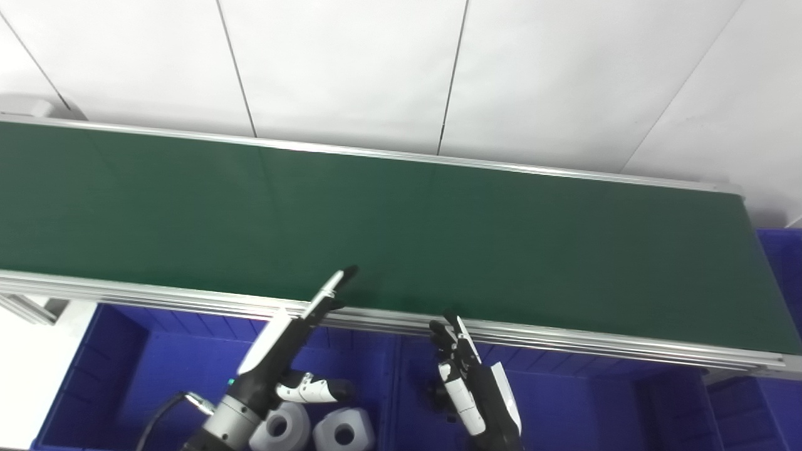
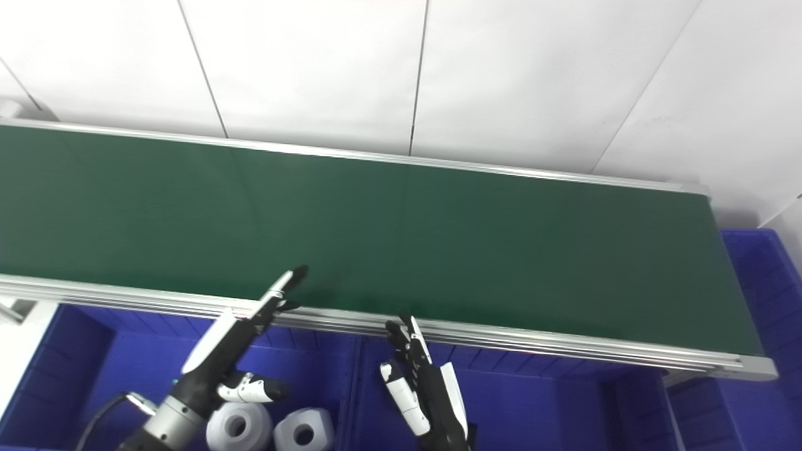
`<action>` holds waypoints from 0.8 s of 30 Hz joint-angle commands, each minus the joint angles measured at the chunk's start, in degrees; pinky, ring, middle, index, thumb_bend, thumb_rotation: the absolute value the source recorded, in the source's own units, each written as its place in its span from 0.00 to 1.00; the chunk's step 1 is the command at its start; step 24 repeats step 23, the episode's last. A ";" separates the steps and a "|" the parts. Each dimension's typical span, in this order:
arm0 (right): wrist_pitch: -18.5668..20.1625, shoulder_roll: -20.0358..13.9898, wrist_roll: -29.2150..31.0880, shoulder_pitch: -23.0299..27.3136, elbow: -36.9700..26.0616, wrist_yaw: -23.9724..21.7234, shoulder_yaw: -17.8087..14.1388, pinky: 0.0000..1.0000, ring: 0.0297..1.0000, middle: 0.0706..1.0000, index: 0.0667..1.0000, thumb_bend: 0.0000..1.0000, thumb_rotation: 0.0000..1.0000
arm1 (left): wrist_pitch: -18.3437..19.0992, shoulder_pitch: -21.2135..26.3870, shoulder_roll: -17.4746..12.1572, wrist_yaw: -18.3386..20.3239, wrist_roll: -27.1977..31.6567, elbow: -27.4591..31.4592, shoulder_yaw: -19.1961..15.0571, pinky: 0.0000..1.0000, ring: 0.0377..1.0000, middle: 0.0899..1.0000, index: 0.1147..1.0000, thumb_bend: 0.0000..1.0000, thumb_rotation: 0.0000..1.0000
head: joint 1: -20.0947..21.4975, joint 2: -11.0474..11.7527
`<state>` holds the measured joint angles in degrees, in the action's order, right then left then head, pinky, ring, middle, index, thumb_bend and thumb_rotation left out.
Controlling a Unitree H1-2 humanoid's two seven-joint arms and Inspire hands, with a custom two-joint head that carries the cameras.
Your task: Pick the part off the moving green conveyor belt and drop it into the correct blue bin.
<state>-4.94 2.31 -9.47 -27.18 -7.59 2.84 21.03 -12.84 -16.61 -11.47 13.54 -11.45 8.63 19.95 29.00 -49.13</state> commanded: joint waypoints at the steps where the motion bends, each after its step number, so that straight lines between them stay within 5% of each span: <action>1: -1.03 7.21 -0.83 0.38 0.04 0.99 3.83 0.90 0.92 0.92 0.99 0.85 0.95 | 0.74 0.64 -0.53 1.36 1.60 2.28 0.29 0.96 1.00 1.00 1.00 0.83 0.86 | 0.07 -1.39; 16: -6.56 4.63 -10.36 -0.21 -2.43 7.24 2.76 0.94 0.95 0.97 0.94 0.83 1.00 | 6.25 -0.47 3.13 2.33 3.06 6.55 1.42 0.99 1.00 1.00 1.00 0.89 0.88 | -6.31 -4.42; 24: -11.15 3.57 -9.17 -2.22 -3.58 8.32 2.61 0.93 0.95 0.97 0.92 0.85 0.99 | 5.69 -4.29 4.76 1.13 7.01 11.10 -0.51 1.00 1.00 1.00 1.00 0.97 0.94 | -10.83 -5.06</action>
